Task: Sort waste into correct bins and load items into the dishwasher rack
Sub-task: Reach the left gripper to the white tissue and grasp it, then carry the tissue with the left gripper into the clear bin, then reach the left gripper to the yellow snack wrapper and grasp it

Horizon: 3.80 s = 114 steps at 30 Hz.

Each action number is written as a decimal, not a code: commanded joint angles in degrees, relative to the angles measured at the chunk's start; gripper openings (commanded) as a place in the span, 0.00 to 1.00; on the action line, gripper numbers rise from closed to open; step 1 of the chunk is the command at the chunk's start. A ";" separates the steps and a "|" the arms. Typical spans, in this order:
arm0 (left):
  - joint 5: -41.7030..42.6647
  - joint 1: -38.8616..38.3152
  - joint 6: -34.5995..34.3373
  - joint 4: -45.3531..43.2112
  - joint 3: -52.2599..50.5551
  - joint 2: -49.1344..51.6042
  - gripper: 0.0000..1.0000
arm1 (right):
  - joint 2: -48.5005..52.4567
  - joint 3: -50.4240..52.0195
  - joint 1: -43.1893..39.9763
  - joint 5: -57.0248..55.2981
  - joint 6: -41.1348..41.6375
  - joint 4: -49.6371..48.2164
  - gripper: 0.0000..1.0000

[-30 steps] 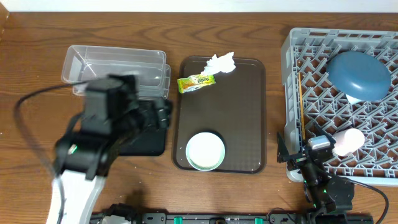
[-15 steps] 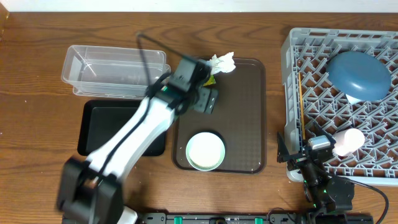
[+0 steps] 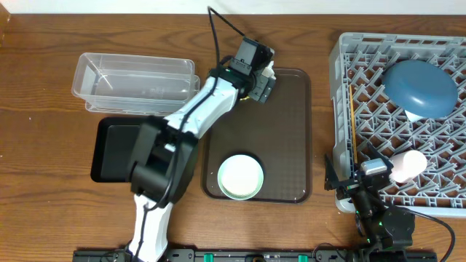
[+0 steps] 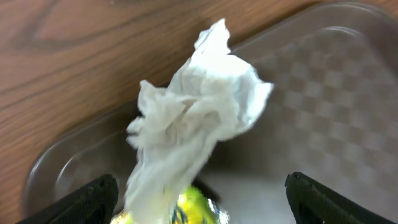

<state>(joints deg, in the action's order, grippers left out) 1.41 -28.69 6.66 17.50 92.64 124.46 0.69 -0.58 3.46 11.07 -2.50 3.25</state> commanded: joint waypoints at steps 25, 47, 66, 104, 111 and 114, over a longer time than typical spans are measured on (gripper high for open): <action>-18.34 6.84 -19.74 19.69 1.03 -23.80 0.06 | -0.35 0.26 -0.55 -0.13 0.72 -0.07 0.99; 1.44 6.36 5.97 21.44 0.33 -16.02 0.64 | -0.35 0.26 -0.55 -0.13 0.74 -0.07 0.99; 4.11 4.04 2.64 19.17 0.35 -2.03 0.21 | -0.35 0.26 -0.55 -0.13 0.74 -0.04 0.99; -1.42 21.29 -15.02 29.49 0.98 -25.16 0.70 | -0.35 0.26 -0.55 -0.13 0.74 -0.04 0.99; -0.46 12.90 -10.99 29.66 -2.45 -22.08 0.68 | -0.35 0.26 -0.55 -0.13 0.74 -0.07 0.99; -2.27 9.94 -7.21 26.36 -4.70 -17.97 0.68 | -0.35 0.26 -0.55 -0.13 0.74 -0.04 0.99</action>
<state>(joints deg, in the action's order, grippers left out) -0.32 -16.82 -5.58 45.10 90.59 101.97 0.69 -0.56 3.46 11.03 -2.50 3.20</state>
